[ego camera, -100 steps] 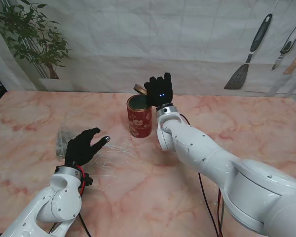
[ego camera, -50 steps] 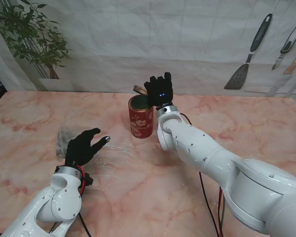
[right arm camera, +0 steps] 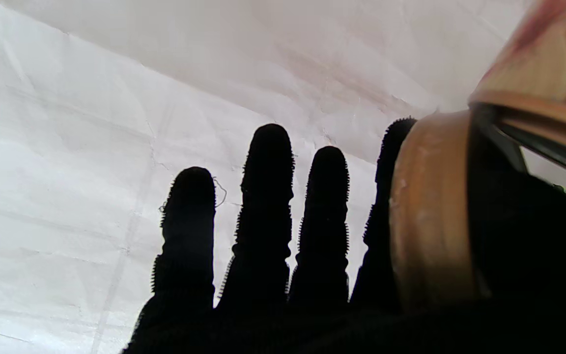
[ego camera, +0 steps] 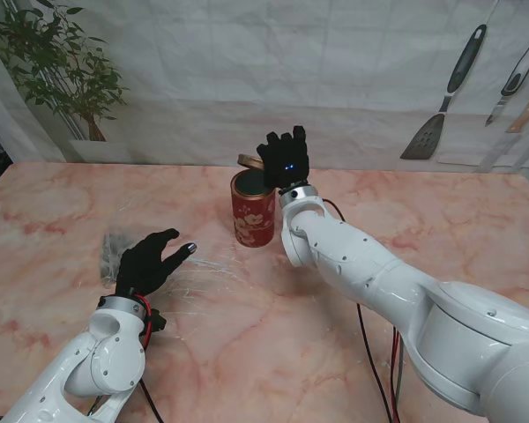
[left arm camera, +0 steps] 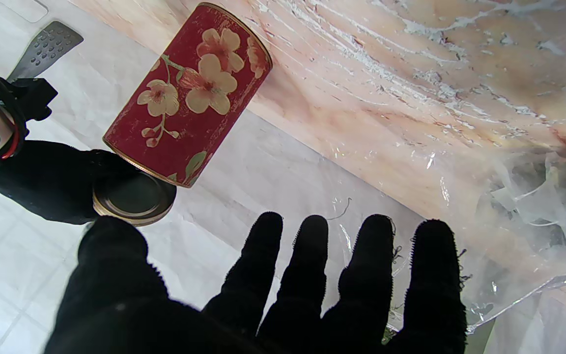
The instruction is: Insert tea bags into the tea bag box
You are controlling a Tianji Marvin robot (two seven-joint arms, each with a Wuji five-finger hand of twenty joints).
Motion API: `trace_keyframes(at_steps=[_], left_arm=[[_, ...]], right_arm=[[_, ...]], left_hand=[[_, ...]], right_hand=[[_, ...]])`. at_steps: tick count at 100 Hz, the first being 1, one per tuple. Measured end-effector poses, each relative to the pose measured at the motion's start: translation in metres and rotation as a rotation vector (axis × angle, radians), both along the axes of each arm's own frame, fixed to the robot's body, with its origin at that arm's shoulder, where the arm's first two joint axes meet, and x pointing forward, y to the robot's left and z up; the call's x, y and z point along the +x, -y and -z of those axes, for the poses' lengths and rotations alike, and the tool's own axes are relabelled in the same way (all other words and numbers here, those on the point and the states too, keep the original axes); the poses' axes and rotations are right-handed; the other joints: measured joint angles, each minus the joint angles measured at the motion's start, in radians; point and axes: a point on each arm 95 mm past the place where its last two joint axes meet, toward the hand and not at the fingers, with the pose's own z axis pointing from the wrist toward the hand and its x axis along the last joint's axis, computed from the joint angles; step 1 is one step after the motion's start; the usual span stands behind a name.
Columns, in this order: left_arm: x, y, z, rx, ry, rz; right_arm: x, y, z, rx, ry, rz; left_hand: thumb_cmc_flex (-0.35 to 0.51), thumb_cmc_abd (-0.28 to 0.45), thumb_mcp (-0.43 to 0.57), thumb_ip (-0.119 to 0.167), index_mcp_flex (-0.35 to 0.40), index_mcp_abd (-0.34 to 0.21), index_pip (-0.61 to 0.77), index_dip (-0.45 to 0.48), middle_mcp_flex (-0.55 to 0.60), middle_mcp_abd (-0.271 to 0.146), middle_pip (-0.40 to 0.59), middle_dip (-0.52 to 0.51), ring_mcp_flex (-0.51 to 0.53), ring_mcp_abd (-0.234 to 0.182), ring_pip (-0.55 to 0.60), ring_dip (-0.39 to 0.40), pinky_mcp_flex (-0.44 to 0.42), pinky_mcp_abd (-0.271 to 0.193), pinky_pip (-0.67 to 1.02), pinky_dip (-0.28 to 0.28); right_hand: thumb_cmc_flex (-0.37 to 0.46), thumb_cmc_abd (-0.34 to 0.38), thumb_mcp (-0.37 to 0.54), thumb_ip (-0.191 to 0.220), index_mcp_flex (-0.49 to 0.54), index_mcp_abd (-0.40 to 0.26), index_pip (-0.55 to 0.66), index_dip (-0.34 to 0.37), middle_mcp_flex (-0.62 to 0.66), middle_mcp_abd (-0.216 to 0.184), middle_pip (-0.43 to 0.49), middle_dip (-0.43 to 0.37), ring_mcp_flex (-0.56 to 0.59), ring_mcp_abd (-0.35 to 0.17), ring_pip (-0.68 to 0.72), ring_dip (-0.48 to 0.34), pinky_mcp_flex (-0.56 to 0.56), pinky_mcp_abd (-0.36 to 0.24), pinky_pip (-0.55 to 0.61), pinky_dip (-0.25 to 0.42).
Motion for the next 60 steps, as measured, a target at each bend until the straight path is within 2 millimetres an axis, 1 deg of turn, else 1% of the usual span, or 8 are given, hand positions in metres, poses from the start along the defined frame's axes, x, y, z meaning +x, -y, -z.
trace_keyframes(at_steps=[14,23,30,40,50,51,56,60], left_arm=[[0.0002,0.0000,-0.0002,-0.001,0.000,0.000],[0.0005,-0.0002,-0.0002,-0.003,0.000,-0.001],[0.0007,-0.0006,0.0000,-0.006,0.000,-0.002],[0.0010,-0.0011,0.0006,-0.008,-0.002,-0.004],[0.0013,-0.0015,0.0009,-0.010,-0.003,-0.005],[0.0014,-0.0015,0.0010,-0.010,-0.003,-0.005],[0.0015,-0.0017,0.0013,-0.010,-0.003,-0.005],[0.0016,-0.0018,0.0014,-0.010,-0.003,-0.005]], right_arm=[[-0.0001,0.0003,-0.0020,-0.015,0.004,0.005],[-0.0002,0.0005,-0.0029,-0.026,0.006,0.008],[-0.0002,0.0000,-0.0035,-0.038,0.002,0.008],[0.0003,-0.0003,-0.0042,-0.053,-0.002,0.005],[0.0009,-0.0008,-0.0046,-0.069,-0.010,0.003],[0.0009,-0.0009,-0.0047,-0.071,-0.011,0.003],[0.0012,-0.0010,-0.0050,-0.079,-0.015,0.002],[0.0015,-0.0008,-0.0054,-0.083,-0.014,0.001]], left_hand=[[0.000,0.000,0.000,0.000,0.000,0.000,0.000,0.000,0.000,0.000,0.000,0.000,0.000,0.000,0.000,0.000,0.000,0.000,0.000,0.000],[0.001,0.000,0.000,0.000,0.000,0.000,0.000,0.000,0.000,0.000,0.000,0.000,0.000,0.000,0.000,0.000,0.000,-0.001,0.000,0.000],[0.001,0.000,0.000,0.000,0.000,0.000,0.000,0.000,0.000,0.000,0.000,0.000,0.000,0.000,0.000,0.000,0.000,-0.001,0.000,0.000],[0.003,0.000,0.000,0.000,0.000,0.000,0.000,0.000,0.000,0.000,0.000,0.000,0.000,0.000,0.000,0.000,0.000,-0.001,0.000,0.000],[0.003,0.000,0.000,0.000,0.000,0.000,0.000,0.000,0.000,0.000,0.000,0.000,0.000,0.000,0.000,0.000,0.000,-0.001,0.000,0.000],[0.003,0.000,0.000,0.000,0.000,0.000,0.000,0.000,0.000,0.000,0.000,0.000,0.000,0.000,0.000,0.000,0.000,-0.001,0.000,0.000],[0.003,0.000,0.000,0.000,0.000,0.000,0.000,0.000,0.000,0.000,0.000,0.000,0.000,0.000,0.000,0.000,0.000,-0.001,0.000,0.000],[0.004,0.000,0.000,0.000,0.000,0.000,0.000,0.000,0.000,0.000,0.000,0.000,0.000,0.000,0.000,0.000,0.000,-0.001,0.000,0.000]], right_hand=[[0.000,0.000,0.000,0.000,-0.035,-0.004,-0.013,0.010,-0.025,0.011,-0.028,-0.022,-0.012,0.000,-0.008,0.000,-0.010,0.000,-0.005,-0.009],[0.001,0.021,-0.012,0.000,-0.046,-0.004,-0.020,0.010,-0.049,0.022,-0.032,-0.034,-0.033,0.000,-0.011,-0.002,-0.018,0.000,-0.007,-0.009],[0.000,0.022,-0.012,0.000,-0.047,-0.003,-0.040,0.011,-0.060,0.026,-0.044,-0.038,-0.047,0.000,-0.022,-0.008,-0.025,0.000,-0.008,-0.010],[0.000,0.032,-0.012,0.000,-0.059,-0.002,-0.086,0.039,-0.074,0.036,-0.044,-0.055,-0.059,0.000,-0.025,-0.017,-0.036,0.000,-0.023,-0.020],[0.000,0.044,-0.012,0.000,-0.060,-0.001,-0.097,0.041,-0.099,0.045,-0.047,-0.059,-0.072,0.000,-0.046,-0.025,-0.046,-0.001,-0.023,-0.021],[0.000,0.045,-0.012,0.009,-0.071,-0.001,-0.088,0.042,-0.100,0.045,-0.047,-0.059,-0.072,0.000,-0.046,-0.027,-0.047,-0.001,-0.023,-0.021],[-0.001,0.045,-0.012,0.022,-0.081,-0.001,-0.118,0.049,-0.109,0.048,-0.052,-0.060,-0.073,0.000,-0.046,-0.028,-0.049,-0.001,-0.024,-0.021],[-0.001,0.058,-0.012,0.022,-0.089,0.005,-0.120,0.051,-0.111,0.050,-0.058,-0.069,-0.084,0.000,-0.052,-0.029,-0.052,-0.001,-0.024,-0.021]])
